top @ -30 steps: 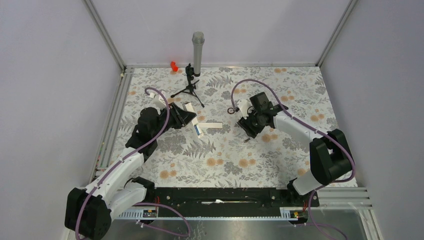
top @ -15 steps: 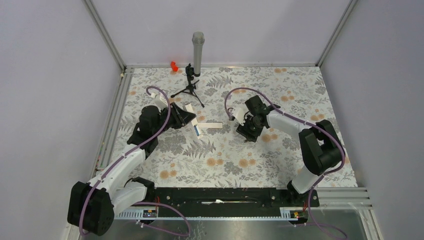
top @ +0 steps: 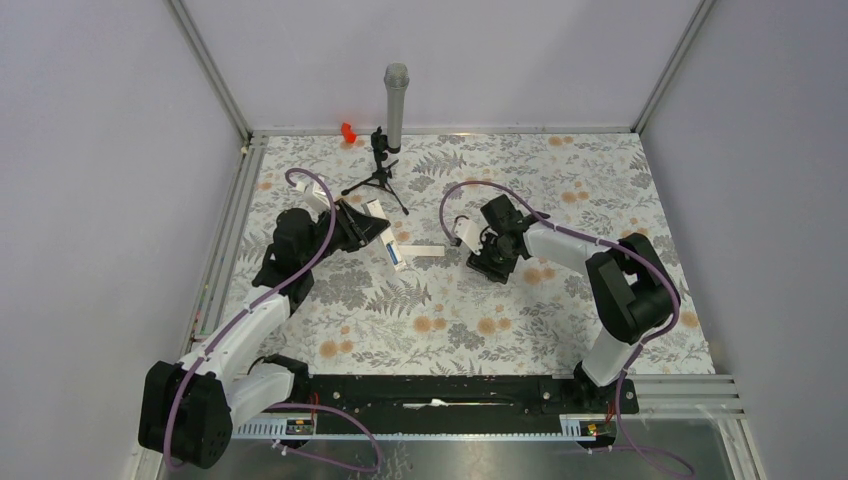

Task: Load the batteries into the remote control
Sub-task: Pick up the battery from the center of the board.

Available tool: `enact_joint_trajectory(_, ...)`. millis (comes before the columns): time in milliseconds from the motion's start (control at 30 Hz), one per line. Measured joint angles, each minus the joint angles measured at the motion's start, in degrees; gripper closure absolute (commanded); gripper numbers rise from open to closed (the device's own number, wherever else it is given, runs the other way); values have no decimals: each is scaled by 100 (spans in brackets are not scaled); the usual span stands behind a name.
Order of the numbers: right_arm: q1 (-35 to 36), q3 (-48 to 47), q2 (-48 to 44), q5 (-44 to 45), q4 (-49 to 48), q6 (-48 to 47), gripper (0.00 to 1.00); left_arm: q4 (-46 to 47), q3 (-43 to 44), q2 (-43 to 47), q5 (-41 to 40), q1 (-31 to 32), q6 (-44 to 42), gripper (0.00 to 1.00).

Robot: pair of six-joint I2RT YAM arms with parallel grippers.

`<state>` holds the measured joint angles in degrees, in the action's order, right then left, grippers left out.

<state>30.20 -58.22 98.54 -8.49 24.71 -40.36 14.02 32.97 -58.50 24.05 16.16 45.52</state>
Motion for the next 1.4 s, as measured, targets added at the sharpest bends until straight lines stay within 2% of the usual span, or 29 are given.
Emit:
enact_joint_trajectory(200,101,-2,90,2,-116,-9,67,26,0,0,35,-13,20,100)
enact_joint_trajectory(333,122,-2,92,7,-98,22,74,26,-2,0,59,-20,24,100)
enact_joint_trajectory(467,125,-2,92,83,-50,76,60,26,-2,0,79,-24,48,100)
enact_joint_trajectory(600,127,-11,90,195,-35,131,61,24,-2,2,85,-24,63,100)
enact_joint_trajectory(667,127,-11,90,199,-17,140,69,24,-2,4,85,-28,66,100)
enact_joint_trajectory(767,129,-11,90,192,26,157,92,24,-11,9,85,-28,66,100)
enact_joint_trajectory(867,131,-31,98,208,44,190,100,24,-11,24,85,-28,68,100)
enact_joint_trajectory(1100,131,-166,114,339,-20,796,100,61,-15,26,116,-28,105,100)
enact_joint_trajectory(1400,131,-575,-911,297,-549,2804,100,586,-76,-321,400,-26,479,100)
